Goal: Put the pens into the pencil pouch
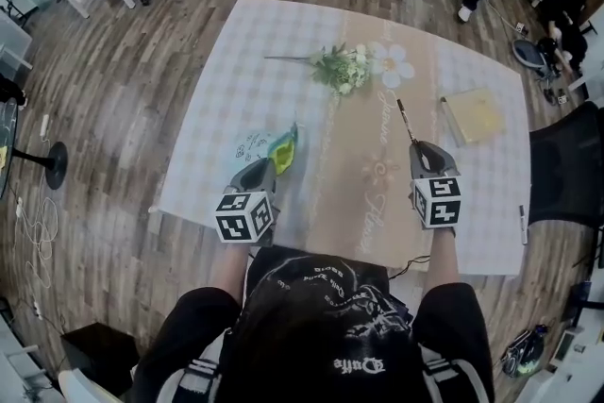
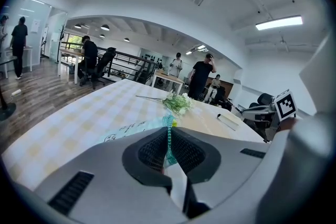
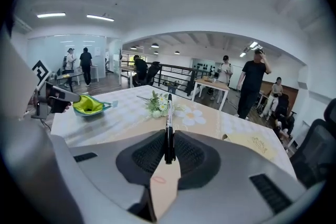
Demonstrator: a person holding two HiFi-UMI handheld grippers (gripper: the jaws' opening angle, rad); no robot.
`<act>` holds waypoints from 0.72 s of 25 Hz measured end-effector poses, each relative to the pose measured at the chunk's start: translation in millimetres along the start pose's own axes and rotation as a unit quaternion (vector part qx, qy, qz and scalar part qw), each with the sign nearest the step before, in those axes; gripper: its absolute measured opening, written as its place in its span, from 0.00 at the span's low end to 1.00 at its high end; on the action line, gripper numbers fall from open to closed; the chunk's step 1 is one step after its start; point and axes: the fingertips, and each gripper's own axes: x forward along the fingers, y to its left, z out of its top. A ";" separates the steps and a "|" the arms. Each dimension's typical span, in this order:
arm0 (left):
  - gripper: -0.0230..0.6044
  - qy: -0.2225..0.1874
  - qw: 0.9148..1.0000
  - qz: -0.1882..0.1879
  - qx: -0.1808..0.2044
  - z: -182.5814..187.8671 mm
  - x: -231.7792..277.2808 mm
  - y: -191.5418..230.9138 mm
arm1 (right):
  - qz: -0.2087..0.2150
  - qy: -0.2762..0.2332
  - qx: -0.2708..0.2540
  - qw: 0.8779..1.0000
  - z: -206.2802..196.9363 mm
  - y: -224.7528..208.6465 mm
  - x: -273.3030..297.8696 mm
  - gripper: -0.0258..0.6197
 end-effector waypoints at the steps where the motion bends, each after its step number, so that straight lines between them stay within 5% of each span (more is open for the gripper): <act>1: 0.09 -0.001 1.000 -0.002 0.000 -0.1 -0.8 -1.1 | 0.007 -0.001 -0.010 1.000 2.6 7.0 -4.6 0.14; 9: 0.09 -0.001 1.000 -0.013 0.019 -4.0 -2.4 -9.1 | 0.079 0.016 -0.110 0.991 7.7 73.4 -24.6 0.14; 18: 0.09 0.004 0.998 -0.027 0.063 -11.7 -4.3 -22.9 | 0.180 0.065 -0.218 0.957 -16.6 151.6 -26.1 0.14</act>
